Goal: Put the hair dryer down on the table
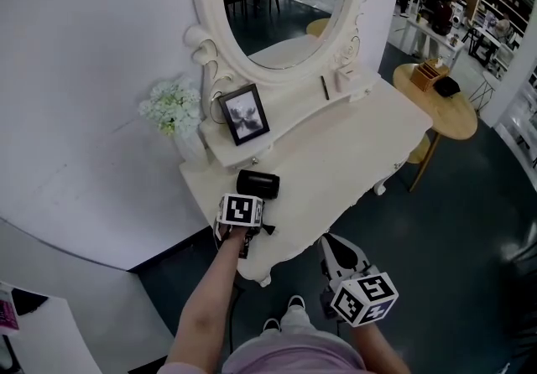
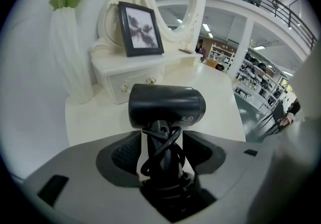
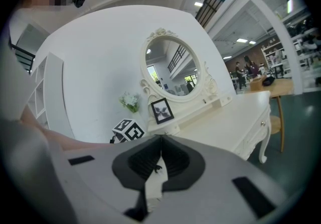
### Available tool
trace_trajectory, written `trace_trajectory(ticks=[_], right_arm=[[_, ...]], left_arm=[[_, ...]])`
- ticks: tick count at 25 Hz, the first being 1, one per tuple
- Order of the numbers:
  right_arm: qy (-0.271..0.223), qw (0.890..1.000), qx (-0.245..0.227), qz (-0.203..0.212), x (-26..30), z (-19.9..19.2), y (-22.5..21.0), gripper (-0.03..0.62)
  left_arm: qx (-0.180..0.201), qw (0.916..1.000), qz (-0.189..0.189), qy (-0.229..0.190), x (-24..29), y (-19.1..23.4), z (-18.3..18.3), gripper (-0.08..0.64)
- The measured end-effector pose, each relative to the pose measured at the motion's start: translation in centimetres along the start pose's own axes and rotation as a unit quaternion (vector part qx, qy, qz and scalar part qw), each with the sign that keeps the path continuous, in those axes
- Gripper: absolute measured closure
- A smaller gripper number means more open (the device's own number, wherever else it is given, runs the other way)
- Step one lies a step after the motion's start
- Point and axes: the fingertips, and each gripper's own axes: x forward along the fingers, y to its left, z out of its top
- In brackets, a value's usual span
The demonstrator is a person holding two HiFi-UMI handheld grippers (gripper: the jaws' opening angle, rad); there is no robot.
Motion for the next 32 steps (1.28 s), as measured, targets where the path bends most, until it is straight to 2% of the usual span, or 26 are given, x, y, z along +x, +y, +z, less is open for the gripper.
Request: trace_trajectory(ticks=[6,8,14,19,23,32], right_arm=[[0.001,1.0,-0.003,0.011,0.2,0.2,0.6,0.595],[0.0,1.0,-0.004,0.015,0.3,0.3,0.7,0.595],[-0.004,1.0,-0.006,0.022,0.8,1.0,1.0,0.597],[-0.009,1.0,-0.01,0.027,1.2,1.6,1.1,0.598],[-0.009,0.999,-0.014,0.038,1.7,1.8,1.9,0.598],[0.002,0.997,-0.025,0.067,2.1,1.3,4.3,0.598]], left_arm=[[-0.018,0.997,-0.001,-0.075,-3.0,0.2,2.0,0.296],[-0.021,0.9945,0.0,-0.103,-4.5,0.3,2.7,0.312],[-0.036,0.9818,0.004,-0.187,-9.3,1.0,3.6,0.373],[-0.041,0.9683,0.026,-0.245,-13.4,2.1,3.2,0.448],[-0.052,0.9598,0.027,-0.274,-15.8,2.6,2.6,0.476],[-0.059,0.9466,0.035,-0.315,-19.8,2.7,-0.2,0.54]])
